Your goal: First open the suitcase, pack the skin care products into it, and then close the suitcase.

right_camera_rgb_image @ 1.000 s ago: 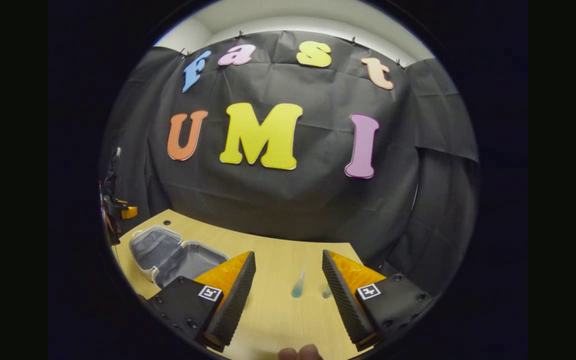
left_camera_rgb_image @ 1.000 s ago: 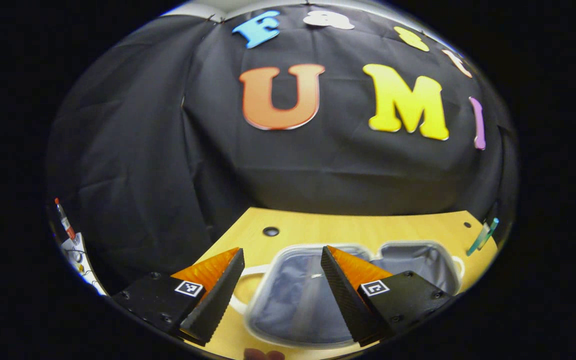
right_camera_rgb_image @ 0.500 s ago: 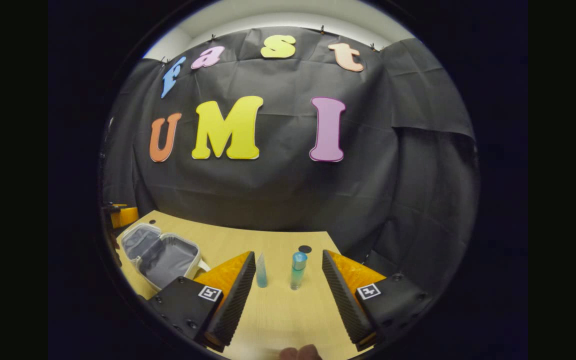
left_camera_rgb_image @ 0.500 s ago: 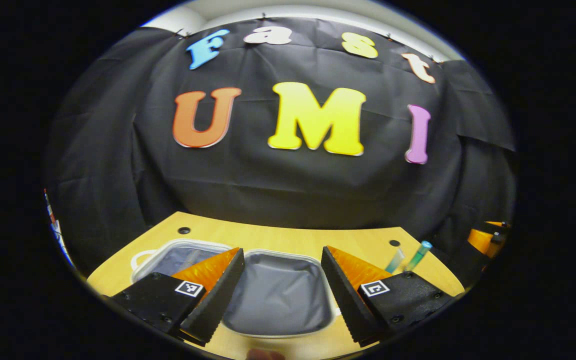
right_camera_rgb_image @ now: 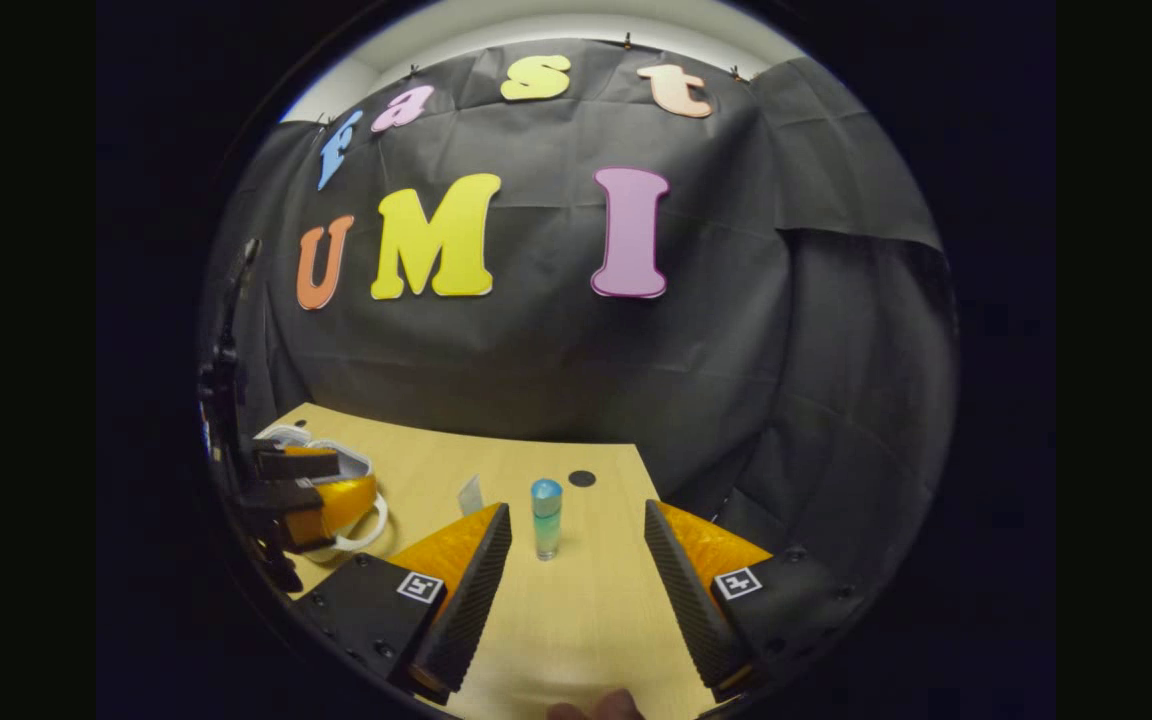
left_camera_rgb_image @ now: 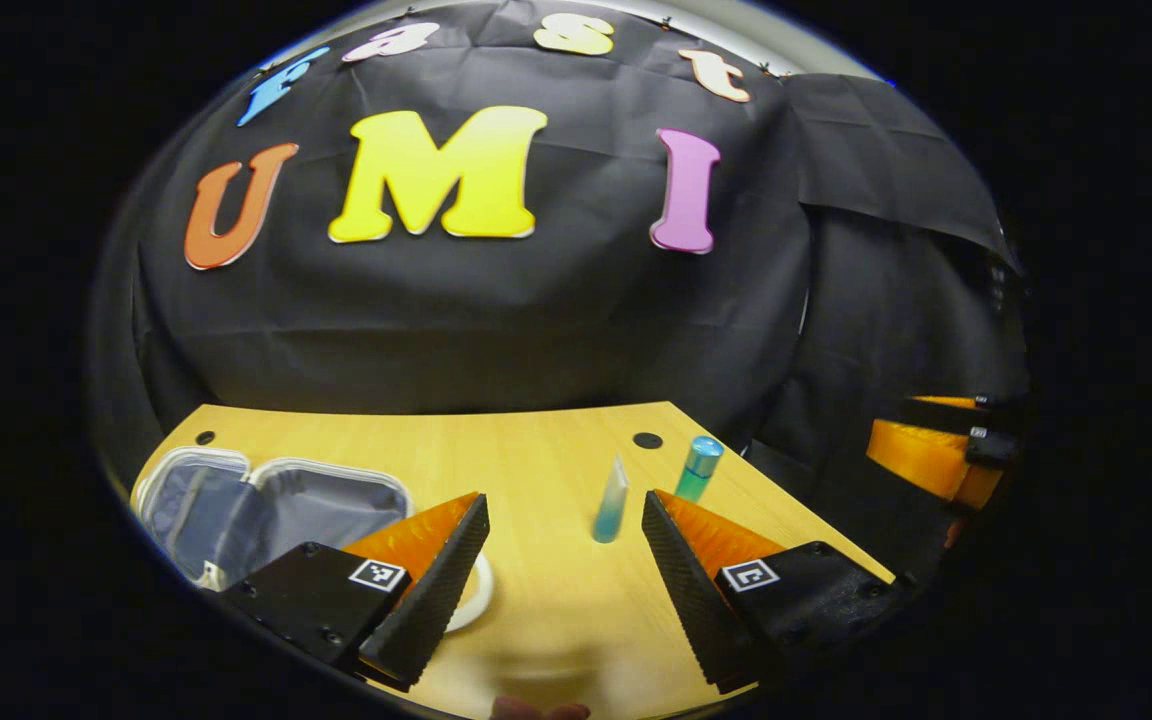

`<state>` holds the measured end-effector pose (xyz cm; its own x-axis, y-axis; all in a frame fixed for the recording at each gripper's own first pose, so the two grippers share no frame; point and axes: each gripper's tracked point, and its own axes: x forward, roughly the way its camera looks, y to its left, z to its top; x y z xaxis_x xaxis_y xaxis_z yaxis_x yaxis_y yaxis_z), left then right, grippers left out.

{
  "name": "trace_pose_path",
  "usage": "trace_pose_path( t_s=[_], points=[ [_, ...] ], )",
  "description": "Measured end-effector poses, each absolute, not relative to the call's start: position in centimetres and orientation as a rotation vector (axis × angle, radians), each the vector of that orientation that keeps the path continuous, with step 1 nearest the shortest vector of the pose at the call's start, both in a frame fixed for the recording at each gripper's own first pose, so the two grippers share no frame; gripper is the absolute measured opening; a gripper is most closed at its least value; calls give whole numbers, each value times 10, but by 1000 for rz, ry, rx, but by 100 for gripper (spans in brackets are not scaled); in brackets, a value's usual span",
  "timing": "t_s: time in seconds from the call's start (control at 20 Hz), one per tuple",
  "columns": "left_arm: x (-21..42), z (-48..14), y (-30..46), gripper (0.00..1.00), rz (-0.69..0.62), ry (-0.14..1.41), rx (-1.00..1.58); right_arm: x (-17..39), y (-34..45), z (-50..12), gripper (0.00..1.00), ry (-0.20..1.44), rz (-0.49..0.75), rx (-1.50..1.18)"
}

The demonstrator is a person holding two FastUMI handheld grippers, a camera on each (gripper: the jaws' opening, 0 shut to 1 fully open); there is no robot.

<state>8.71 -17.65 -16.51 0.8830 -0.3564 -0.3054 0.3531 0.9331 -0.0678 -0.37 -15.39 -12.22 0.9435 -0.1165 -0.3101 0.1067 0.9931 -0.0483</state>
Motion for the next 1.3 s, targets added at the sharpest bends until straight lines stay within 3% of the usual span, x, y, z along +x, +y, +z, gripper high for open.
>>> trace_pose_path(
  t_s=[0.4,0.7,0.85,1.0,1.1,1.3],
  points=[
    [163,-286,-232,99,-367,463,1,-17,-214,-159,79,440,-166,-60],
    [194,-308,-250,97,-396,495,28,-14,-226,-175,80,481,-182,-32],
    [201,-317,-252,78,-395,524,58,-10,-228,-177,80,482,-183,-25],
    [205,-319,-250,80,-386,536,67,-7,-227,-179,78,481,-184,-14],
    [206,-323,-250,45,-382,548,81,-5,-226,-180,80,478,-180,-10],
    [200,-322,-247,41,-399,569,72,10,-212,-182,80,467,-133,-1]
  ],
)
